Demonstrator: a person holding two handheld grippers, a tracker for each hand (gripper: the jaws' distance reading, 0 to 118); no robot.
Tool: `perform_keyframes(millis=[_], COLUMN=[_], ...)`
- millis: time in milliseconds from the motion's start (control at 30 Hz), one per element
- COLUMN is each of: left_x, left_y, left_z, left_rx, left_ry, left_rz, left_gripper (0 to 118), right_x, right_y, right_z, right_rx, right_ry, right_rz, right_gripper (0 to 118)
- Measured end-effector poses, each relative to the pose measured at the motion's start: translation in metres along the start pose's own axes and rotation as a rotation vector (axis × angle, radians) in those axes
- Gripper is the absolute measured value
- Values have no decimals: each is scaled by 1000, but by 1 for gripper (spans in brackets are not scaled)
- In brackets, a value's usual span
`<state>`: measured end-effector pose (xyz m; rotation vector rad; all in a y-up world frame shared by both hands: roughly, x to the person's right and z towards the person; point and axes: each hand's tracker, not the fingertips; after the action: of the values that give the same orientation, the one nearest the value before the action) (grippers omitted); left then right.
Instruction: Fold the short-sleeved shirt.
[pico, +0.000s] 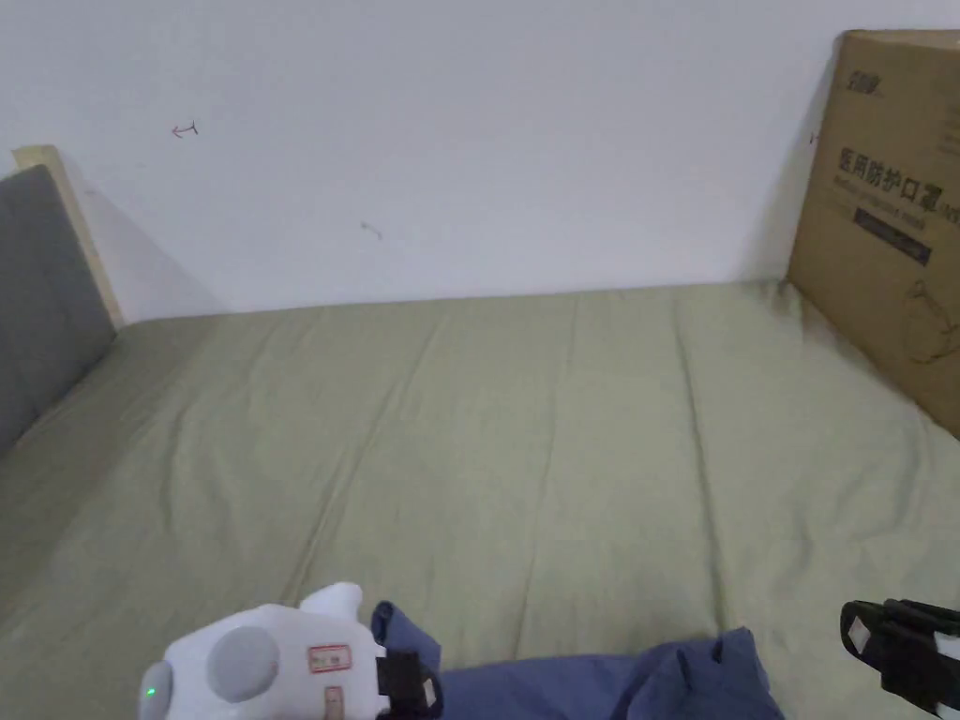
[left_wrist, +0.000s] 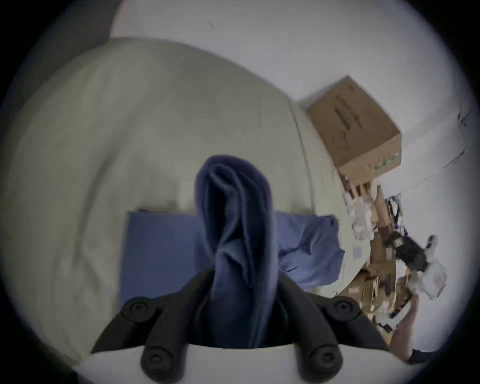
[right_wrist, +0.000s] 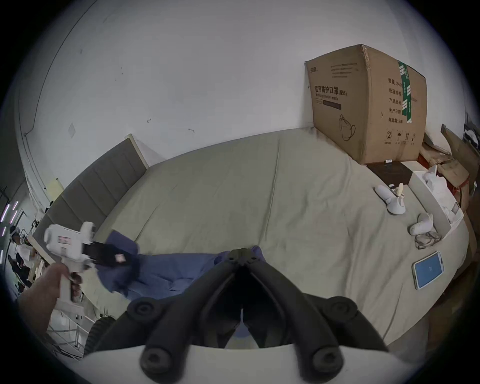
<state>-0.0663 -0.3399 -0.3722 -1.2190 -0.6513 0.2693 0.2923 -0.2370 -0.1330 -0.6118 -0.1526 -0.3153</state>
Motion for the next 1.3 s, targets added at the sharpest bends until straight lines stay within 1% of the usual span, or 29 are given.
perform_keyframes(millis=[33, 67, 133, 167, 200, 300, 333, 367, 400, 433, 467, 500, 533, 567, 633, 667, 700, 867, 900, 967, 1033, 1067, 1100, 1167, 1200, 1300], left_x=[4, 7, 7, 5, 2, -6, -8, -10, -12, -14, -16, -17, -18, -15, -11, -11, -6, 30, 35, 43, 48, 51, 55, 59, 59, 40], left_y=[-2, -4, -8, -12, -14, -11, -10, -8, -5, -4, -4, -5, -7, -8, -14, -18, -21, -33, -37, -43, -39, -37, -38, -44, -44, -41], left_z=[-15, -33, -55, -60, -57, -34, -24, -13, 0, 11, 23, 34, 40, 42, 38, 31, 17, -56, -74, -97, -98, -98, -93, -83, -72, -31], left_rx=[-26, -62, -105, -126, -98, -4, 18, 31, 48, 70, 106, 138, 155, 159, 134, 106, 41, -96, -129, -178, -130, -155, -169, -185, -165, -69], left_ry=[-2, -9, -55, -116, -220, -467, -493, -473, -414, -342, -255, -158, -103, -43, 56, 45, 16, -48, -30, 63, -12, -105, -183, -331, -364, -369], left_rz=[-4, 0, 21, 58, 103, 164, 158, 136, 95, 57, 9, -36, -69, -116, -203, -216, -223, -238, -251, -309, -269, -212, -190, -202, -208, -186], left_gripper=[21, 36, 98, 115, 118, 117, 117, 118, 117, 113, 103, 71, 33, 0, 1, 1, 1, 1, 1, 1, 1, 1, 1, 1, 1, 1], right_x=[1, 8, 12, 14, 15, 17, 17, 17, 17, 17, 15, 14, 13, 11, 9, 8, 8, 5, 4, 4, 4, 4, 5, 7, 7, 7], right_y=[-1, -3, -5, -7, -8, -11, -12, -12, -11, -11, -11, -10, -10, -9, -7, -6, -5, -3, -3, -2, -2, -2, -2, -1, 0, 2], right_z=[0, -2, -4, -4, -6, -10, -11, -13, -15, -16, -17, -17, -17, -17, -16, -16, -15, -13, -12, -9, -8, -7, -7, -8, -9, -9], right_rx=[-3, -8, -17, -23, -31, -44, -47, -52, -56, -57, -57, -56, -55, -50, -40, -35, -33, -39, -41, -34, -31, -32, -33, -37, -36, -27], right_ry=[-1, -3, -5, -7, -8, -7, -7, -6, -5, -3, 2, 8, 10, 9, 11, 13, 17, 22, 17, -7, -25, -26, -25, -16, -15, -7], right_rz=[-1, -4, -10, -12, -15, -21, -22, -24, -26, -29, -30, -28, -24, -17, -8, -6, -5, 14, 21, 49, 71, 71, 69, 56, 50, 30], right_gripper=[0, 0, 0, 0, 0, 0, 0, 0, 0, 0, 0, 0, 0, 0, 0, 0, 0, 0, 0, 0, 0, 0, 0, 0, 0, 0])
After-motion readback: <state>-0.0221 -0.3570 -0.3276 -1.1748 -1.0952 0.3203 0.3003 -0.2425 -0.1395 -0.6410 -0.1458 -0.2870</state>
